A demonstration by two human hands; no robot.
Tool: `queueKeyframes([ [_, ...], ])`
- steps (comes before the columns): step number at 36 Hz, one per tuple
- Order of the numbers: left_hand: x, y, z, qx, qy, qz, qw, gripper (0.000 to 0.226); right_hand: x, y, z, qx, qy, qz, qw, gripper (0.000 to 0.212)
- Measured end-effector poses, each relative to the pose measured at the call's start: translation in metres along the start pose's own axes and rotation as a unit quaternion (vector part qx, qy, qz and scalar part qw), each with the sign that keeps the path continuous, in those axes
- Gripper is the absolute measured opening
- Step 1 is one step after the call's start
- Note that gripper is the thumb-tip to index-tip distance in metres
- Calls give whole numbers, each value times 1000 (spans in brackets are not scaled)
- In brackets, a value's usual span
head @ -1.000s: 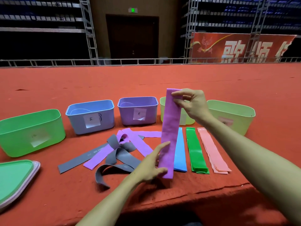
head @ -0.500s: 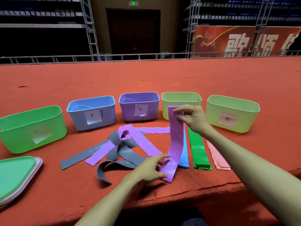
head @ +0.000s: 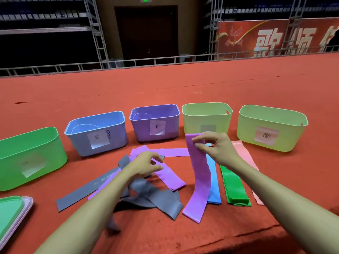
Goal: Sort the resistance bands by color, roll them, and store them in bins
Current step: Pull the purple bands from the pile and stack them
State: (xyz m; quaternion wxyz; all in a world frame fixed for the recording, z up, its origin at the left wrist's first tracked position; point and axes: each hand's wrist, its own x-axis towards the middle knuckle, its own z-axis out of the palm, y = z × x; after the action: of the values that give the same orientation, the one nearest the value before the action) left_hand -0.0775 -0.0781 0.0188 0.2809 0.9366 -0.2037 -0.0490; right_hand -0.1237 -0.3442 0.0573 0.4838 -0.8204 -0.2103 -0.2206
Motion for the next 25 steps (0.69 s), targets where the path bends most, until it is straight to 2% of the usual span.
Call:
queueKeyframes([
  [5, 38, -30, -23, 87, 1, -23, 996, 20, 3, 12, 13, 33, -2, 6, 999, 21],
  [11, 82, -64, -36, 140, 9, -45, 989, 19, 12, 19, 28, 51, -20, 6, 998, 16],
  [15, 101, -84, -35, 158, 5, -65, 985, 21, 16, 24, 34, 63, -25, 18, 998, 19],
  [21, 112, -102, -26, 169, -48, -104, 979, 17, 16, 26, 40, 91, -31, 48, 994, 30],
  [25, 114, -108, -24, 151, -34, -109, 982, 11, 14, 24, 41, 100, -41, 35, 993, 34],
])
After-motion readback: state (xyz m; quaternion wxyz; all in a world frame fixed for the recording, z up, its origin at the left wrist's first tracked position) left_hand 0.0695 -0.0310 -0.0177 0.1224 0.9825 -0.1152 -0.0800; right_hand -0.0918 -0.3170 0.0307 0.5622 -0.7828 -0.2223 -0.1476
